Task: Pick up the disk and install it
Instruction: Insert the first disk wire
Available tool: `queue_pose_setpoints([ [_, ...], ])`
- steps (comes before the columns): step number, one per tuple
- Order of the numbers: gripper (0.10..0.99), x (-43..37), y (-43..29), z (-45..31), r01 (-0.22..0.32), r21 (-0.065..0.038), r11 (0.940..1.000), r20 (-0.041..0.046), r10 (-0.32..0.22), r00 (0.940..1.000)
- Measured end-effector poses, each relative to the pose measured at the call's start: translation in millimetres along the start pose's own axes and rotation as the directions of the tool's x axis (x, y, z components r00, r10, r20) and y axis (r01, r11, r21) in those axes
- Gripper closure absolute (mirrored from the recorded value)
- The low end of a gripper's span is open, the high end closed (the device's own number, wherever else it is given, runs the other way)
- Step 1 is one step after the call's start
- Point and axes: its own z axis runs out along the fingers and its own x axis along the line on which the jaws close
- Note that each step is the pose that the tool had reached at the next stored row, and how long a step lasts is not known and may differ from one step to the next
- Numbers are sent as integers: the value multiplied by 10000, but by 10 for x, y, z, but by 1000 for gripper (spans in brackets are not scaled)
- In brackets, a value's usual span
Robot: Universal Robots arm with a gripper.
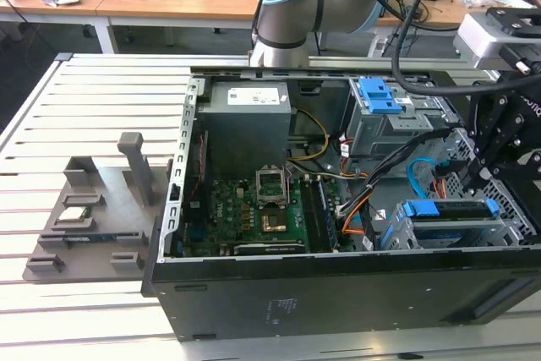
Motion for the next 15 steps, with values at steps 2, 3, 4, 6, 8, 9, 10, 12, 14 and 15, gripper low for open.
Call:
queue_pose_setpoints([
  [2, 980, -69, -57, 1, 1, 1, 10000, -15, -1, 10000],
  [3, 980, -104, -73, 1, 1, 2, 10000, -26, -1, 10000],
  [4, 980, -146, -83, 9, 0, 1, 10000, -44, 0, 10000],
  [6, 980, -334, -97, 48, -1, 1, 10000, -93, 1, 10000],
  [8, 980, -454, -137, 92, 0, -6, 10000, -130, 0, 9999],
  [9, 980, -464, -137, 105, 0, -6, 10000, -137, 0, 9999],
  [10, 980, -466, -137, 111, -1, -5, 10000, -141, 1, 9999],
  [12, 980, -466, -137, 111, 0, -5, 10000, -149, 0, 9999],
  [14, 980, -466, -138, 111, 0, -5, 10000, -152, 0, 9999],
  [15, 973, -466, -138, 111, 0, -5, 10000, -153, 0, 9999],
])
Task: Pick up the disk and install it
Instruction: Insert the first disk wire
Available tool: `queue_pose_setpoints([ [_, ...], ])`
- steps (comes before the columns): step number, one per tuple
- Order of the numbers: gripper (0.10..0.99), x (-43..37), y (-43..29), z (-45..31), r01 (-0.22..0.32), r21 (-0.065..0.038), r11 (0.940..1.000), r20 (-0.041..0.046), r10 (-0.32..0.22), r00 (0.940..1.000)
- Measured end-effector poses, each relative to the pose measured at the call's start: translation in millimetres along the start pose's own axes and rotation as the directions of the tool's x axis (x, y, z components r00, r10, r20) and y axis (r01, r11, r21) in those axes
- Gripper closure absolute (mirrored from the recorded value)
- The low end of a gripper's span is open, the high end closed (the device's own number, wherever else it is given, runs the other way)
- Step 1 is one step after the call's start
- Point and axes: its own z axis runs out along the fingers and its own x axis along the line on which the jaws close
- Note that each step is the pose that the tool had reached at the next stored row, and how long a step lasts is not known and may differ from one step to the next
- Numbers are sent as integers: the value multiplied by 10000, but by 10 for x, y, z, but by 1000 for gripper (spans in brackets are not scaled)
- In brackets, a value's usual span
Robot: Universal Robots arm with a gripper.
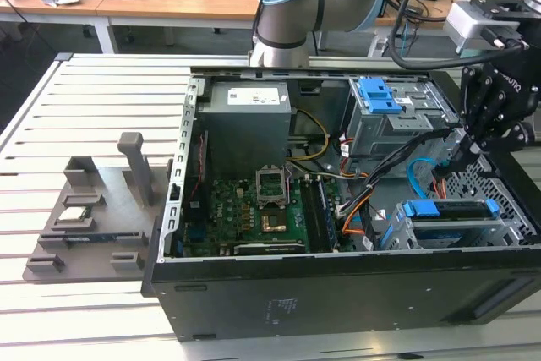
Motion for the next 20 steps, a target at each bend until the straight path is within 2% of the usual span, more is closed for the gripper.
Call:
queue_pose_setpoints([
  [3, 784, 0, 0, 0, 0, 1, 10000, -6, 0, 10000],
  [5, 784, -1, 0, 9, 0, 0, 10000, -24, 0, 10000],
  [8, 784, -33, 1, 64, 0, 1, 10000, -36, 0, 10000],
  [10, 784, -36, 1, 117, 0, 2, 10000, -75, 0, 10000],
  [11, 784, -36, 0, 122, 0, 3, 10000, -111, 0, 9999],
  [15, 784, -35, 0, 122, 0, 3, 10000, -122, 0, 9999],
  [16, 800, -35, 1, 122, 0, 4, 10000, -123, 0, 9999],
  [18, 922, -35, 1, 122, 0, 4, 10000, -126, 1, 9999],
  [20, 922, -35, 1, 122, -1, 4, 10000, -130, 1, 9999],
])
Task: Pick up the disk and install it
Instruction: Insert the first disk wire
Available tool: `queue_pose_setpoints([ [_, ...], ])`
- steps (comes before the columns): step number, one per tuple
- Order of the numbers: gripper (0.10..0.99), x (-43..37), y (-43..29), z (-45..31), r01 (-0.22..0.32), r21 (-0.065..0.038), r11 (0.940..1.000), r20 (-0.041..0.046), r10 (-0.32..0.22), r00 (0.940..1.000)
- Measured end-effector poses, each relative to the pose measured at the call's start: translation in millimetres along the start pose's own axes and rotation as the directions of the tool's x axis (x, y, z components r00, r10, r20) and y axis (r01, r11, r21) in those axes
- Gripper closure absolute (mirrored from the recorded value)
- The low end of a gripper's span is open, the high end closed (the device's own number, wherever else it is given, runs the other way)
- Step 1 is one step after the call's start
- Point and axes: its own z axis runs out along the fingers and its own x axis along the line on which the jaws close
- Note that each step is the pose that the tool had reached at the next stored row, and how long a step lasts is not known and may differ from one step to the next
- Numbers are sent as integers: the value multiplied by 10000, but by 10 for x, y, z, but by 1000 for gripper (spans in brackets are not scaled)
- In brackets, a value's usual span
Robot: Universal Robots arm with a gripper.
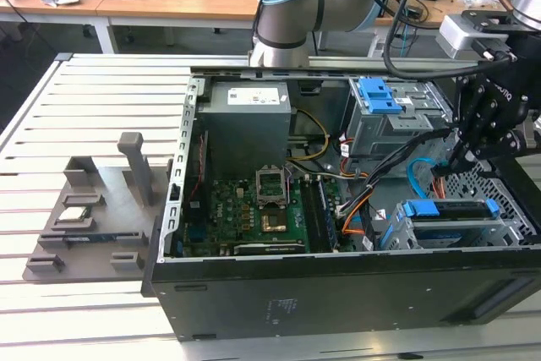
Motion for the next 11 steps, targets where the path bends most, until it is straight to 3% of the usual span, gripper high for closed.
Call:
queue_pose_setpoints([
  [3, 922, 21, -1, 1, 1, 1, 10000, -13, -1, 10000],
  [6, 922, 235, -8, 12, -1, 1, 10000, -41, 1, 10000],
  [9, 922, 349, -13, 22, 0, 2, 10000, -64, 0, 10000],
  [11, 922, 359, -15, 37, 0, 2, 10000, -81, 0, 10000],
])
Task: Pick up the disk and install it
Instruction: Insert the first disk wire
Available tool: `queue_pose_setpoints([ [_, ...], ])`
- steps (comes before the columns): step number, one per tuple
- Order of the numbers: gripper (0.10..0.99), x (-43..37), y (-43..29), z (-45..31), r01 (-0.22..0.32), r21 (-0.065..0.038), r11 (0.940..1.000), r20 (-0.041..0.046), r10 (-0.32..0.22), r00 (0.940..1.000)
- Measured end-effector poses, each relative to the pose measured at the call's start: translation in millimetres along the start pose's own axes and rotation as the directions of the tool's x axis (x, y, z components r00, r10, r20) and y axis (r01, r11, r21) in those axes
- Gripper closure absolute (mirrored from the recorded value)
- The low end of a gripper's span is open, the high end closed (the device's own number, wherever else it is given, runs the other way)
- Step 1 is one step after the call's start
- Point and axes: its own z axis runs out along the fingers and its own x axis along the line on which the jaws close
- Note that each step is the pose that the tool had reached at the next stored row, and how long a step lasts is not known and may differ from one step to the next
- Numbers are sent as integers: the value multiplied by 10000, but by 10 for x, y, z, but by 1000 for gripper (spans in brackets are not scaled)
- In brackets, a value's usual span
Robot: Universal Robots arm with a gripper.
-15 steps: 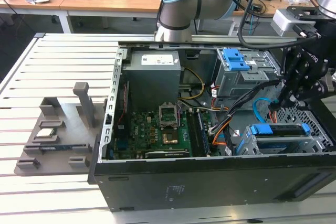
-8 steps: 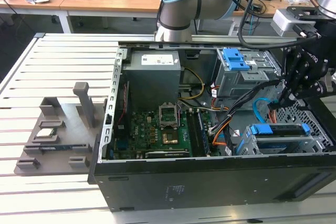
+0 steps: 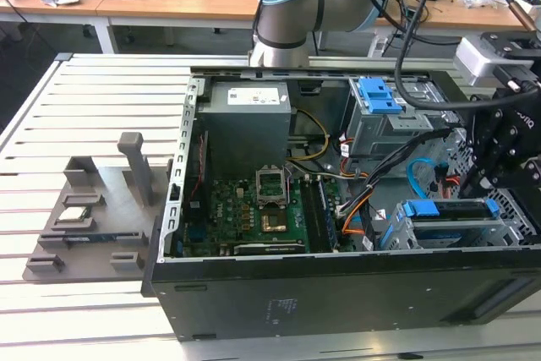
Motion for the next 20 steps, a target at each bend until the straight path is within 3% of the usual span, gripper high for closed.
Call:
queue_pose_setpoints([
  [4, 922, -2, -34, 30, 1, 1, 10000, -3, -1, 10000],
  [20, 922, 24, -51, 135, 1, 1, 10000, -8, -1, 10000],
])
